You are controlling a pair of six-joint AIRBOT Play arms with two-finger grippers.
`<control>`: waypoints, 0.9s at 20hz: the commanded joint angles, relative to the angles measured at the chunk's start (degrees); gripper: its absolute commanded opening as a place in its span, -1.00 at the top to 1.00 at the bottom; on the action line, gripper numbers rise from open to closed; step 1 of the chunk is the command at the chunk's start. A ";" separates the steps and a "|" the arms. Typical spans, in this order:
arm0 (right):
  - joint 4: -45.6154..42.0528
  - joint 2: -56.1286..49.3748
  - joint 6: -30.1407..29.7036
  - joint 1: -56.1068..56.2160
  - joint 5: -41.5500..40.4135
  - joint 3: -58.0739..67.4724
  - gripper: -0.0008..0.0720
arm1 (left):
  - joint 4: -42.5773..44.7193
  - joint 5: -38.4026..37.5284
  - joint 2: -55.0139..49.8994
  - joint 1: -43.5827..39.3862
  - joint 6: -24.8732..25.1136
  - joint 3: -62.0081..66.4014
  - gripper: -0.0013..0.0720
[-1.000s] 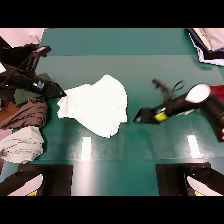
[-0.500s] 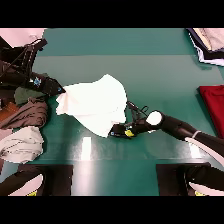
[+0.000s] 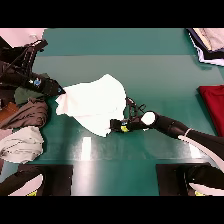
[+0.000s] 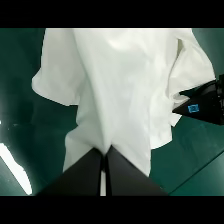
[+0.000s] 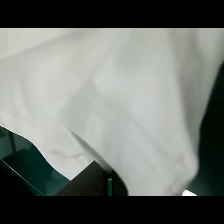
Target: Fold the shirts.
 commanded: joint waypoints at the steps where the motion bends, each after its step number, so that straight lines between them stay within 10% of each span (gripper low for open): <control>1: -5.22 2.36 -0.52 -0.33 -1.77 0.09 0.92 | 1.11 -0.44 0.07 0.07 0.52 0.07 0.90; 10: -27.58 27.26 3.45 -29.40 17.51 1.99 0.93 | 14.38 0.98 0.13 0.07 -1.51 18.80 0.90; 18: -29.27 43.08 -5.18 -51.65 23.61 29.09 0.93 | 5.05 0.55 0.61 0.07 -4.61 46.40 0.90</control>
